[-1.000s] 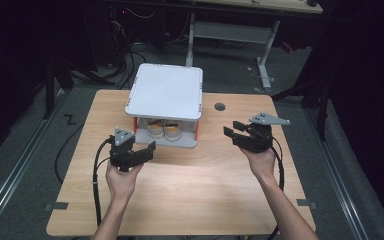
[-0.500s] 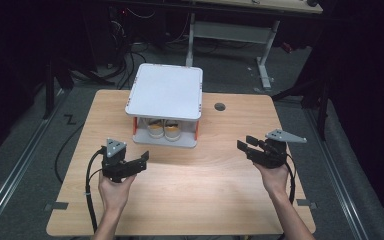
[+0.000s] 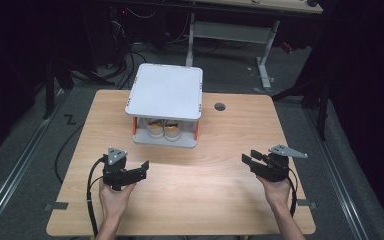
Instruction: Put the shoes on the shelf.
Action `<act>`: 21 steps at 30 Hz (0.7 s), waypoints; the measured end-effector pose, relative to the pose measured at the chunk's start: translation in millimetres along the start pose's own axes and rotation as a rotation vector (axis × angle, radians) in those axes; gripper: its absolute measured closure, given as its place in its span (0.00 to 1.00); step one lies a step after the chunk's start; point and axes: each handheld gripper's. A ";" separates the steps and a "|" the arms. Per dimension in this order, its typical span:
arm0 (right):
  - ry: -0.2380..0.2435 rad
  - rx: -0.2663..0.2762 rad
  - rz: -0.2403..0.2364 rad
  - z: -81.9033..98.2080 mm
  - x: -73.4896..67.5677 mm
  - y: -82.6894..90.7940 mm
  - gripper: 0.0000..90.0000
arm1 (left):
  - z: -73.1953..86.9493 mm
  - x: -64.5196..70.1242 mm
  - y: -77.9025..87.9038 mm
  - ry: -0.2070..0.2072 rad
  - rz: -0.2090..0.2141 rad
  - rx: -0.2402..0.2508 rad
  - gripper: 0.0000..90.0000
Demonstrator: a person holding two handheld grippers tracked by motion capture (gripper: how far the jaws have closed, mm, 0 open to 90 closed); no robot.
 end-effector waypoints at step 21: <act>-0.005 -0.086 0.091 31.4 22.6 -6.8 0.57 | 30.5 -13.0 -26.3 0.029 -0.033 -0.115 0.18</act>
Point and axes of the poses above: each handheld gripper's, and its own axes: y roughly backward along the jaws, z roughly out of its underside, x roughly to its right, and after that the axes turned 12 degrees about x, right-handed
